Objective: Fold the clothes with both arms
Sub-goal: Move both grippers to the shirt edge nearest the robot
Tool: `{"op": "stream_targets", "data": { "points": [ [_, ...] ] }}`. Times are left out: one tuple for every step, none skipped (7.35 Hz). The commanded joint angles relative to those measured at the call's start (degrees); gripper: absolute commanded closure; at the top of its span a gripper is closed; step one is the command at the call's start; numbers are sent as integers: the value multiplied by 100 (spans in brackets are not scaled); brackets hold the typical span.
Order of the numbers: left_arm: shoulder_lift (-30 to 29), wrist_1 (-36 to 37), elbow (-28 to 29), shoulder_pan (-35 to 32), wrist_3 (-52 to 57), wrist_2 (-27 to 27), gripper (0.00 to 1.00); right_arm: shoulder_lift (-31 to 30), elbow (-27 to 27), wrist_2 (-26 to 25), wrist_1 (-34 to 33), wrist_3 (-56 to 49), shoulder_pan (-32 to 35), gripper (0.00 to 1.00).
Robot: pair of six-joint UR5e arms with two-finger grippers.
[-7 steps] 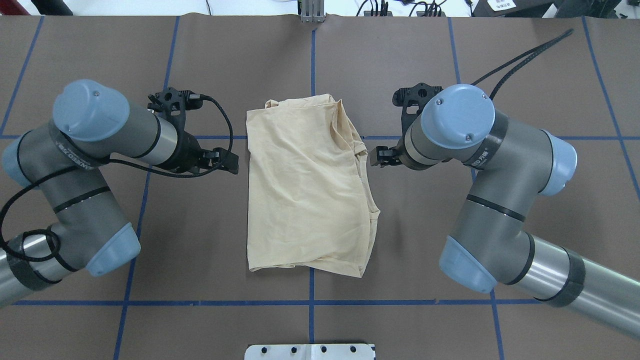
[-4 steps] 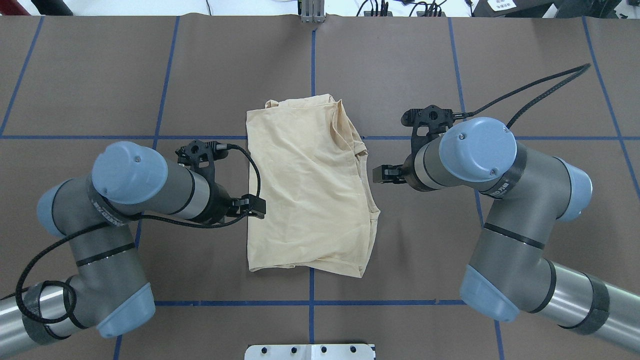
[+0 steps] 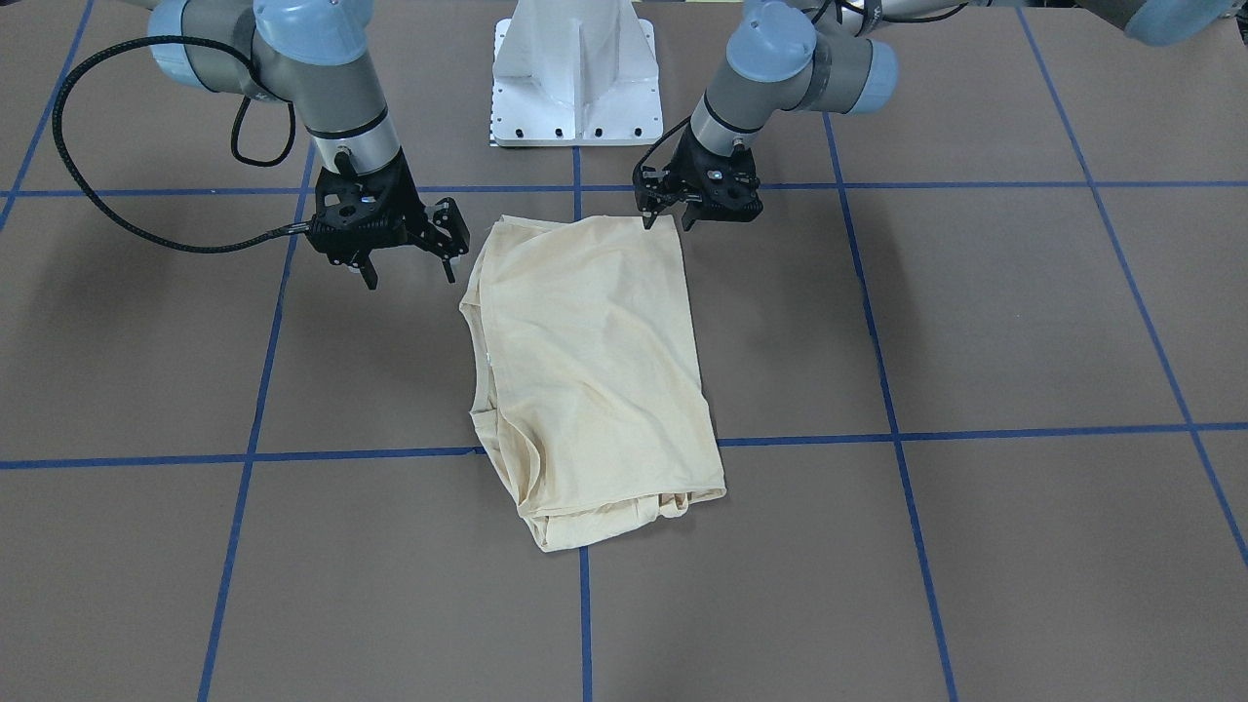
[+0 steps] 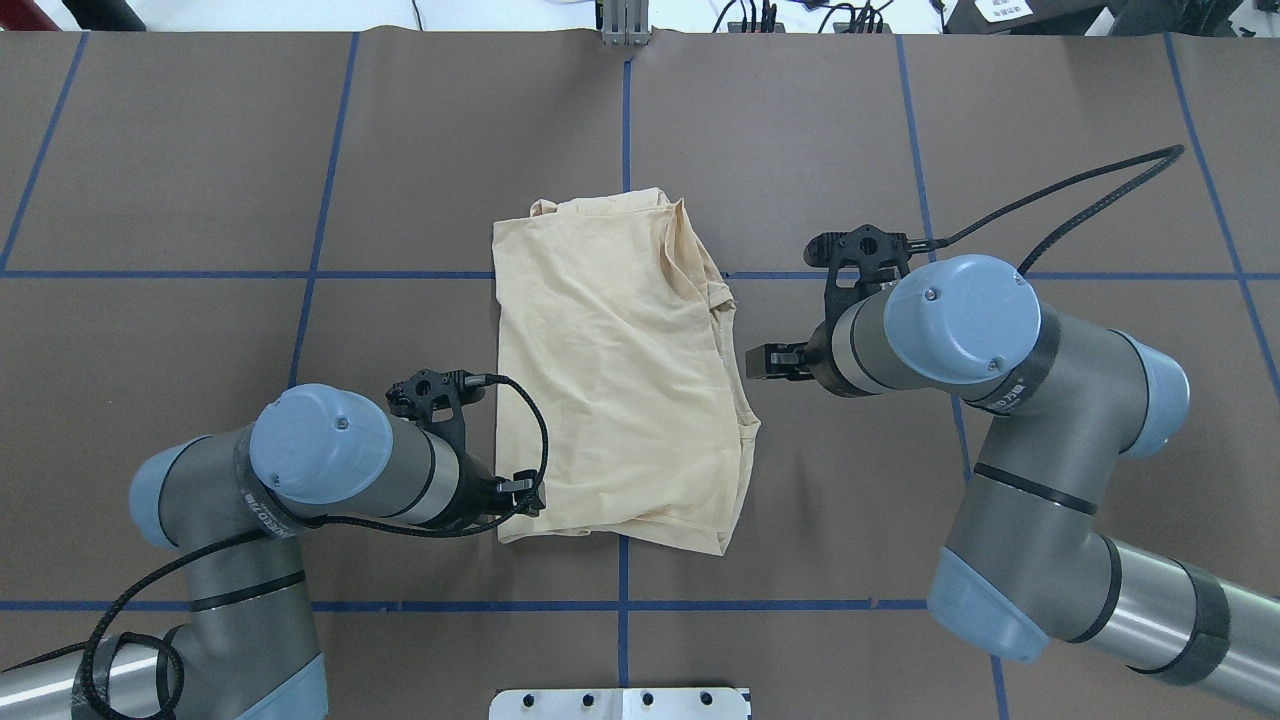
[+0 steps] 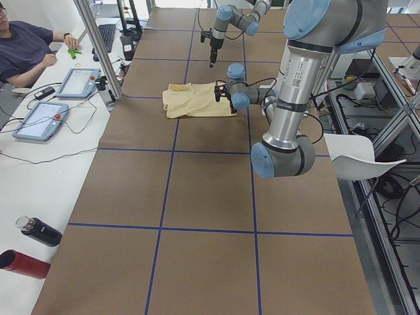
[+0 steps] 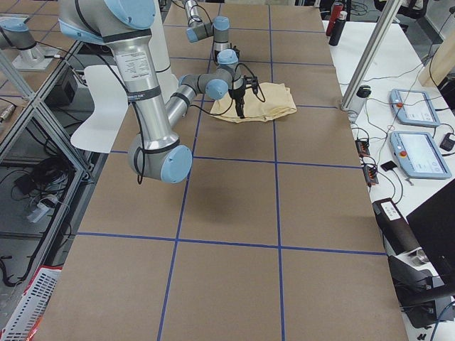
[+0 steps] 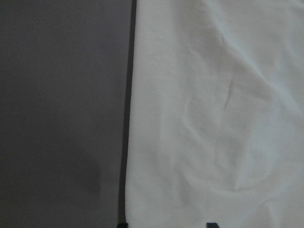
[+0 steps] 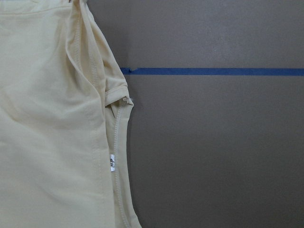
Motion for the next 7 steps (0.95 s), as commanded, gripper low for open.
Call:
{"op": "stream_targets", "data": {
  "points": [
    [-16, 4, 129, 33, -8, -5, 41, 7, 0, -3, 0, 0, -15, 0],
    [-51, 4, 190, 33, -8, -13, 41, 7, 0, -3, 0, 0, -15, 1],
    [-68, 4, 225, 33, -8, -13, 41, 7, 0, -47, 0, 0, -32, 1],
    [-68, 4, 234, 33, -8, -13, 41, 7, 0, -100, 0, 0, -67, 0],
    [-77, 4, 235, 42, -8, -22, 41, 7, 0, -100, 0, 0, -76, 0],
    [-69, 4, 243, 77, -8, -22, 41, 16, 0, -91, 0, 0, -76, 1],
    [-86, 4, 235, 77, -8, -22, 41, 16, 0, -91, 0, 0, -76, 0]
  ]
}}
